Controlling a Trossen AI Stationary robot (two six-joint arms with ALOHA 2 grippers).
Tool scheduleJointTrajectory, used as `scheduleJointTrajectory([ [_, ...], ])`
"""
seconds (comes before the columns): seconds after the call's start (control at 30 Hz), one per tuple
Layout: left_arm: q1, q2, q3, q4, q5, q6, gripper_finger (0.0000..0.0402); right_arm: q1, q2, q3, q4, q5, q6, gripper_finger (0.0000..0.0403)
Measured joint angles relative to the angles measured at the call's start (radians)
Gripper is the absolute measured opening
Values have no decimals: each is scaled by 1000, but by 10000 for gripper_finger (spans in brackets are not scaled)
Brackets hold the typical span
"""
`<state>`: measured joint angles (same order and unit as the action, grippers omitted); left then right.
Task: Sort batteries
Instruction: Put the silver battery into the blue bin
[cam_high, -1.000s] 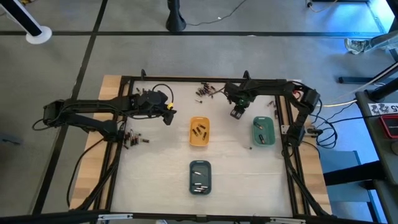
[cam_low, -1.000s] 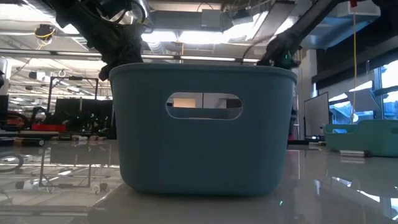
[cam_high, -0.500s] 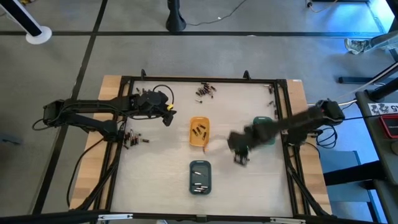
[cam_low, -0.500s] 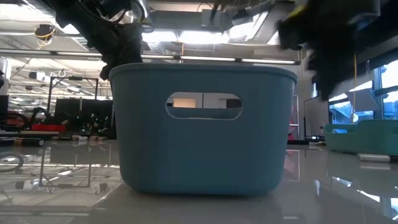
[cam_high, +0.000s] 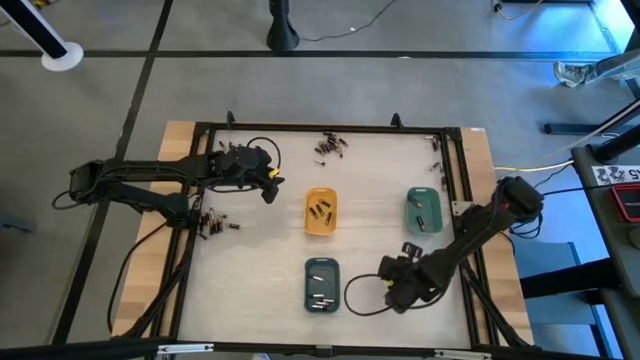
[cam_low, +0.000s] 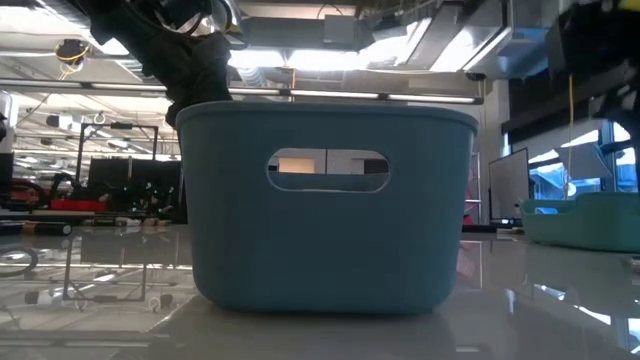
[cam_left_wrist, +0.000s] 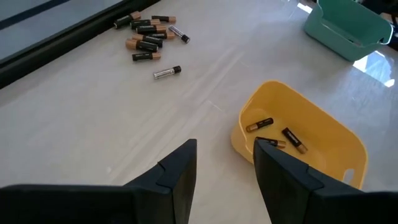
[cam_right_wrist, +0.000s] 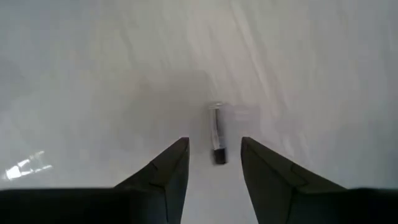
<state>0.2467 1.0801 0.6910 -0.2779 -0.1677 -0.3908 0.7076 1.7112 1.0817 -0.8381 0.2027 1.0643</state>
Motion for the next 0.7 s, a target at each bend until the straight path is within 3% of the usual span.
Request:
scheduleJointTrajectory([
  [0.27,-18,0,0,1,0,-1,147,0,101,1,134,-91,-47,147],
  [0.47,-18,0,0,1,0,5,147,-1,182,10,140,-115,-55,142],
  [0.57,-18,0,0,-1,0,5,147,-3,188,12,136,-116,-53,110],
  [0.7,-18,0,0,-2,0,1,147,-15,182,12,141,-143,-74,25],
])
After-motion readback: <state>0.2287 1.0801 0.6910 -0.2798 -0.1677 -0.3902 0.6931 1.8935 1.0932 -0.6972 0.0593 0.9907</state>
